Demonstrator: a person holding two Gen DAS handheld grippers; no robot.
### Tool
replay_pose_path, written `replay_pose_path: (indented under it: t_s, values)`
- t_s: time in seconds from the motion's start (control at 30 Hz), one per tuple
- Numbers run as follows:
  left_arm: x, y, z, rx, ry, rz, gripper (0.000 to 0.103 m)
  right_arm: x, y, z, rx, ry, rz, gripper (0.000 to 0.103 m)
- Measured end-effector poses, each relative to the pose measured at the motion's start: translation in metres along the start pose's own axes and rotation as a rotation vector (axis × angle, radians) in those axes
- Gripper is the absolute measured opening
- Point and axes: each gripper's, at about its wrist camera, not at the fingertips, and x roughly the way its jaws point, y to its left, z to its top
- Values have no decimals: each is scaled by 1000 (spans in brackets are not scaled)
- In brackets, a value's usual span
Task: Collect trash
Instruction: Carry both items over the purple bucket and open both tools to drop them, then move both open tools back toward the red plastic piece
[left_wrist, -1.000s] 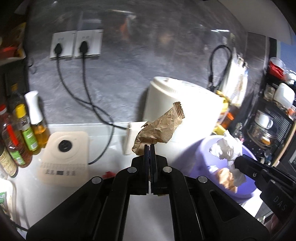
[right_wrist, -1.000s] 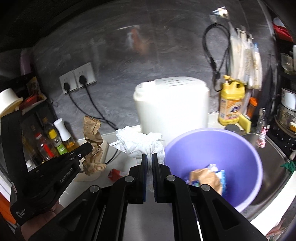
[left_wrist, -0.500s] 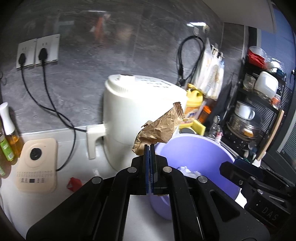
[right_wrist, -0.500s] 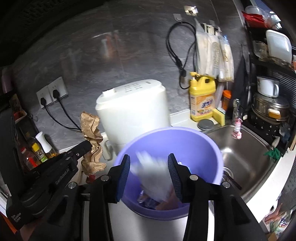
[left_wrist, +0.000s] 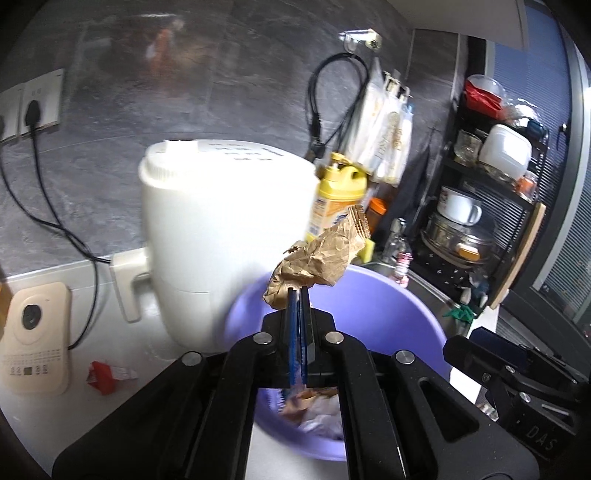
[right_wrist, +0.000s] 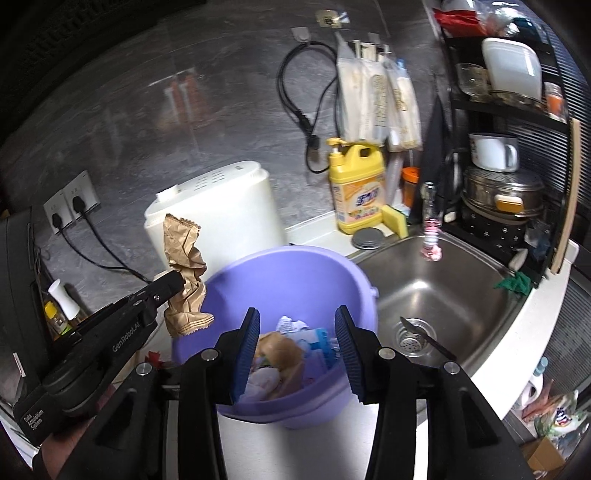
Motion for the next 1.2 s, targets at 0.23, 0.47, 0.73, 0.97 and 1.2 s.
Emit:
replay_pose_path:
  t_s: [0.23,0.47,0.73,0.97,1.2]
  values:
    - [-4,9,1,-28,-27,4,74,-5,-11,-2,24,-5,-32,43]
    - [-19,36,-4,-43,-35,84,88,1,7,-4,3,5,-1,49]
    - [-44,81,-14,-94,-47,177,92,10,50,-12,-60,31,72,55]
    - [-68,115,-23,-132,-55,252,92,16,88,-20,-113,56,142,55]
    - [-88,141,-34,-161,-56,315,92,22,123,-29,-162,79,207,55]
